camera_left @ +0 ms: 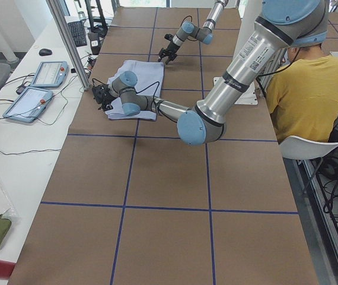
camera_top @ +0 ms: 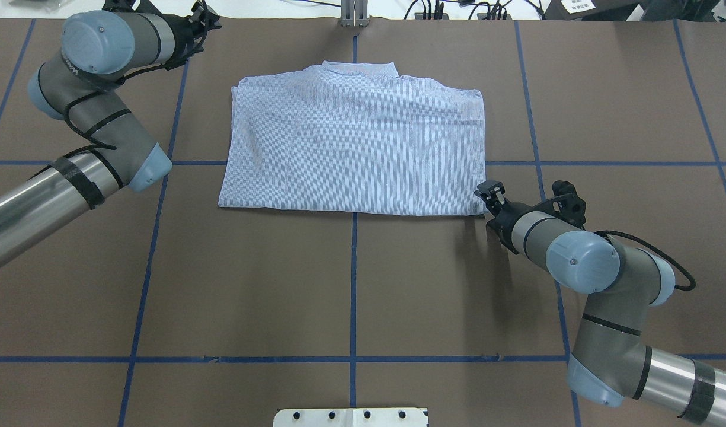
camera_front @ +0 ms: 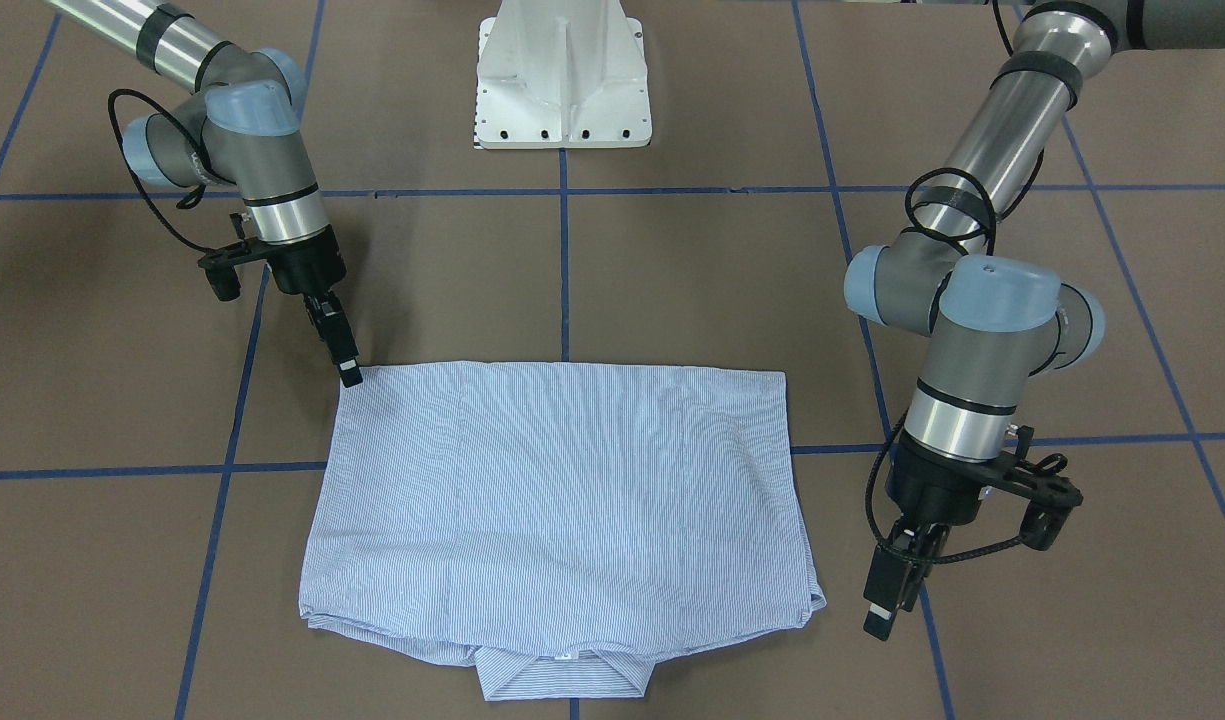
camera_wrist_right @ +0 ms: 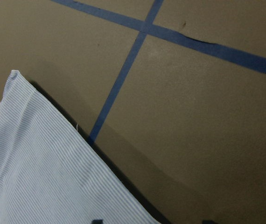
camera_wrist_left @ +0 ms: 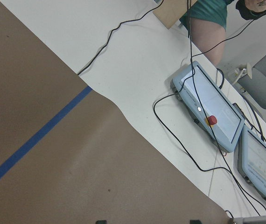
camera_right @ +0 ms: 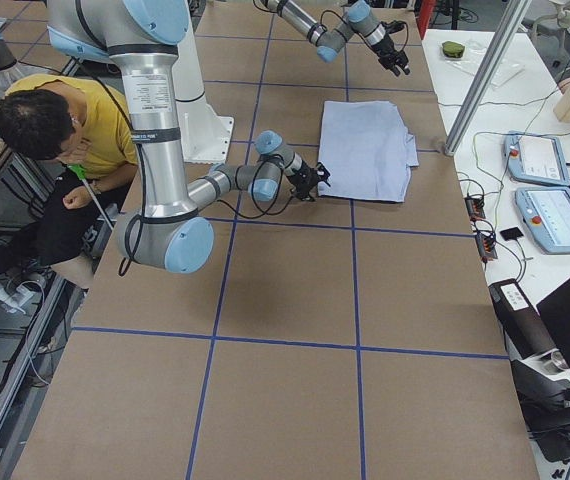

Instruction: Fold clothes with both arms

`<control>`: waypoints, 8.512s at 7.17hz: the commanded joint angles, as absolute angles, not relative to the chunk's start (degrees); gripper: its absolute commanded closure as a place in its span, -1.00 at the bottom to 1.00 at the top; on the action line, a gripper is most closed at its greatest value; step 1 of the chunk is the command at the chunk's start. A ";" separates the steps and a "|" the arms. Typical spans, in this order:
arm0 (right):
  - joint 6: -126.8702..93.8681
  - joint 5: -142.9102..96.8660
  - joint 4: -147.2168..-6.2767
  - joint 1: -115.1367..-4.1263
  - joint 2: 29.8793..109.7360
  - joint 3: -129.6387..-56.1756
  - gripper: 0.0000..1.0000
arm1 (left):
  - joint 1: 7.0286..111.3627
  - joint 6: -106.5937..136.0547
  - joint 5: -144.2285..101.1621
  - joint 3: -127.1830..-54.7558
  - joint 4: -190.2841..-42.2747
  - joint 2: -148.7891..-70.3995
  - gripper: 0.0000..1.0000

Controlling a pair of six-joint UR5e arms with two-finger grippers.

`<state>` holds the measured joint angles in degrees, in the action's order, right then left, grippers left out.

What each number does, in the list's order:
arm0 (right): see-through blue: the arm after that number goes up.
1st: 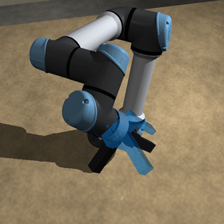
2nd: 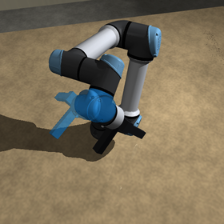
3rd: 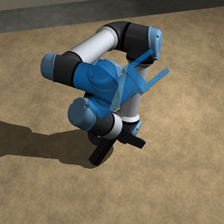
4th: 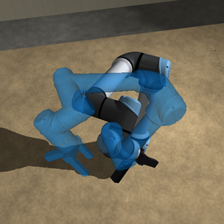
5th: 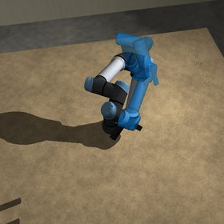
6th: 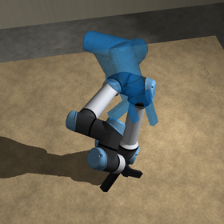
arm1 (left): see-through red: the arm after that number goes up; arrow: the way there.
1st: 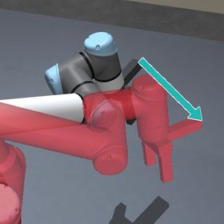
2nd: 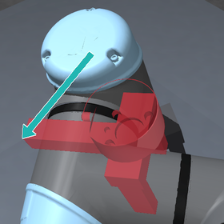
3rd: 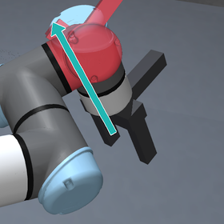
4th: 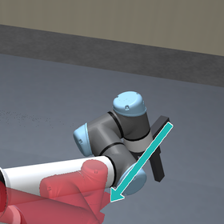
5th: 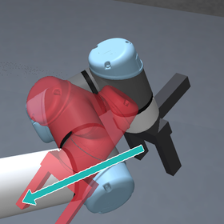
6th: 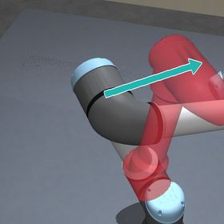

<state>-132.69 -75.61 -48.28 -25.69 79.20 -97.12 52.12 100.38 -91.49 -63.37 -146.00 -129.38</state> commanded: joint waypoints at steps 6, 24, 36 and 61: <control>-132.71 -75.59 -48.95 -27.24 76.81 -98.51 1.00 | 52.12 100.46 -91.41 -63.54 -146.16 -129.29 -0.34; -123.22 -93.60 -72.42 -28.99 74.83 -121.25 -1.00 | 25.31 114.17 -90.62 -96.68 -130.61 -110.66 -0.37; -121.99 -93.43 -72.42 -30.23 73.65 -115.58 -1.00 | 21.98 120.32 -91.32 -98.62 -121.46 -110.83 -0.27; -154.42 -68.12 -74.79 -5.18 67.60 -108.02 -0.75 | 46.14 96.77 -91.23 -69.35 -138.78 -126.83 -0.42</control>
